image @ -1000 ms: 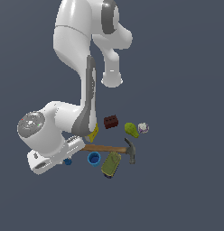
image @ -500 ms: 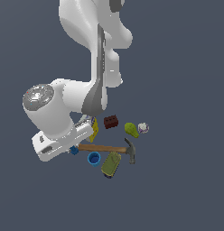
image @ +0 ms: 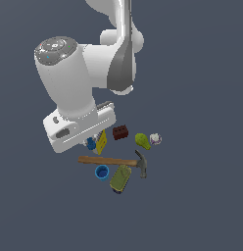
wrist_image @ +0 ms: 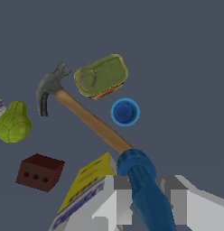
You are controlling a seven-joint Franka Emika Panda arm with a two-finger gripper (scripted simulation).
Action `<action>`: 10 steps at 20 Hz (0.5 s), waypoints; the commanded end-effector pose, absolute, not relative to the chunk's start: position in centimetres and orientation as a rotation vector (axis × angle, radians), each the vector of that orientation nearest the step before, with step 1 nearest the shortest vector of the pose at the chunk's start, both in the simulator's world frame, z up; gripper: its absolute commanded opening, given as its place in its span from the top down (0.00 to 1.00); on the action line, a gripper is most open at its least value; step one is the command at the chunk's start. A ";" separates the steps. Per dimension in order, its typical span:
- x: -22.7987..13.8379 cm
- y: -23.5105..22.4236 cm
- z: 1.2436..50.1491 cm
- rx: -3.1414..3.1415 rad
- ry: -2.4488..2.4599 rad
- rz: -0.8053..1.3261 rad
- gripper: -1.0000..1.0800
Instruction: Pick up a designated object from a clutter of objects.
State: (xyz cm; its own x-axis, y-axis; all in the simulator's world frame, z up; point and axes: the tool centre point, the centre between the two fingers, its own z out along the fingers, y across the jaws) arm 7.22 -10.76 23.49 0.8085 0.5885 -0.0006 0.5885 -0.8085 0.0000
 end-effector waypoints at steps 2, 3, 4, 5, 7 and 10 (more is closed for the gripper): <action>5.9 -8.6 27.1 2.986 0.972 -0.001 1.00; 5.6 -8.0 28.1 2.986 0.972 -0.001 1.00; 5.2 -7.4 29.1 2.986 0.972 -0.001 1.00; 4.9 -6.8 30.2 2.986 0.972 -0.001 1.00; 4.2 -5.5 32.2 2.986 0.971 -0.002 1.00; 3.2 -3.8 35.2 2.985 0.971 -0.002 1.00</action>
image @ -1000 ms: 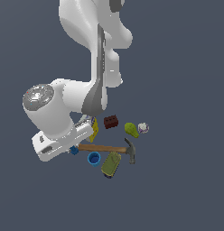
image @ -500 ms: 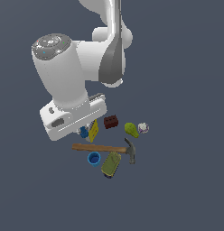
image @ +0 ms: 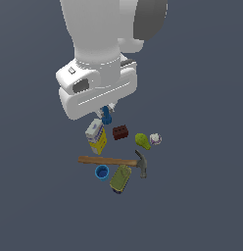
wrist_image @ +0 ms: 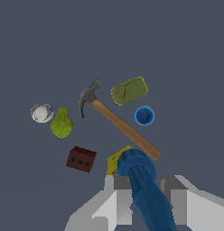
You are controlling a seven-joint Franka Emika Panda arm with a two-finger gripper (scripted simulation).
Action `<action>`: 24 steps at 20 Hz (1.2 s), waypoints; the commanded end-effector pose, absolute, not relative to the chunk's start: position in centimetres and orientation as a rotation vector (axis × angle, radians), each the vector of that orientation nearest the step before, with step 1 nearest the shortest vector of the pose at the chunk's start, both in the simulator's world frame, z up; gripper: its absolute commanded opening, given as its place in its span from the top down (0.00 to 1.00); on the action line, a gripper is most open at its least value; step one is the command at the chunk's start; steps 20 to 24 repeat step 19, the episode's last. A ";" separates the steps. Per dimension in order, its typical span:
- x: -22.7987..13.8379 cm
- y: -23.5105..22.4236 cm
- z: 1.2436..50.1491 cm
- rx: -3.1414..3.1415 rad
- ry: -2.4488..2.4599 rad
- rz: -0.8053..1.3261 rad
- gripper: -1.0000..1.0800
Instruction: Pick up a designated object from a clutter of objects.
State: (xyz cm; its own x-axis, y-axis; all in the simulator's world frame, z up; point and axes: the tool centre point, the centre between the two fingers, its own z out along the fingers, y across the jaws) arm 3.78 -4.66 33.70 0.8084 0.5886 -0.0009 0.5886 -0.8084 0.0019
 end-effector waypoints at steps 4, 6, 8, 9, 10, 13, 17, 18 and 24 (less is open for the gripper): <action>2.1 -1.6 38.8 2.985 0.971 -0.002 1.00; 1.7 -0.7 40.3 2.986 0.971 -0.001 1.00; 1.3 0.1 41.6 2.986 0.971 -0.001 1.00; 1.1 0.4 42.2 2.986 0.971 -0.001 1.00; 1.0 0.7 42.7 2.986 0.971 -0.001 1.00; 0.7 1.4 43.9 2.987 0.972 -0.001 1.00; 0.6 1.9 44.7 2.987 0.972 0.000 1.00; 0.6 1.9 44.8 2.987 0.972 0.000 1.00; 0.6 2.0 44.8 2.987 0.972 0.000 1.00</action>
